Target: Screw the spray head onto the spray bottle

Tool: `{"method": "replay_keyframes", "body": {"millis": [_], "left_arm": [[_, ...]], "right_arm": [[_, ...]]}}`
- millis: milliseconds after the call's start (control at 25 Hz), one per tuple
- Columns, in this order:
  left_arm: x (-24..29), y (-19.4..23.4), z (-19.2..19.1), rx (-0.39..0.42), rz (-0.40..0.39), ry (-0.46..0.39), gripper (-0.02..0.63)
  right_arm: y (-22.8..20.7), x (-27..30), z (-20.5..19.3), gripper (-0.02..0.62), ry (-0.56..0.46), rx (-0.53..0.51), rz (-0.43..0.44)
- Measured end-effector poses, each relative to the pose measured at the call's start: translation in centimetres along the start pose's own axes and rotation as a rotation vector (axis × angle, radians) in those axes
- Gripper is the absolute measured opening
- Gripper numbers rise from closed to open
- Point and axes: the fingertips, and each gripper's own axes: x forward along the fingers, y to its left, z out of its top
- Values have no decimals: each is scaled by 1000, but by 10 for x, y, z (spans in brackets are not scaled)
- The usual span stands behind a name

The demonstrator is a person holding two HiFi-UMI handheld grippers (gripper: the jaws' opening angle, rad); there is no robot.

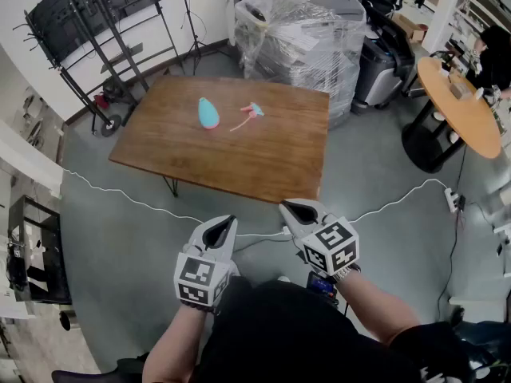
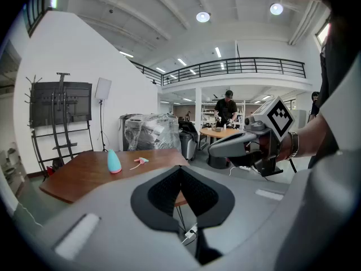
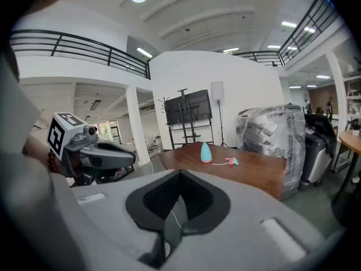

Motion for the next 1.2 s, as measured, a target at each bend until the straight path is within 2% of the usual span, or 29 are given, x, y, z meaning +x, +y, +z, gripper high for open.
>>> {"method": "replay_keyframes", "body": {"millis": [240, 520, 760, 1000, 1120, 1200], "left_arm": [[36, 50, 5, 11, -59, -18, 15], [60, 128, 20, 51, -172, -22, 41], [85, 158, 25, 47, -289, -8, 69], [130, 169, 29, 41, -322, 13, 100], [160, 177, 24, 42, -307, 51, 106], [180, 184, 19, 71, -284, 83, 109]], "right_arm": [[-21, 47, 12, -8, 9, 6, -66], [-19, 111, 45, -8, 23, 14, -169], [-19, 139, 50, -8, 58, 37, -249], [-45, 145, 50, -8, 110, 49, -302], [-63, 153, 48, -8, 114, 52, -299], [-79, 161, 47, -8, 101, 78, -297]]}}
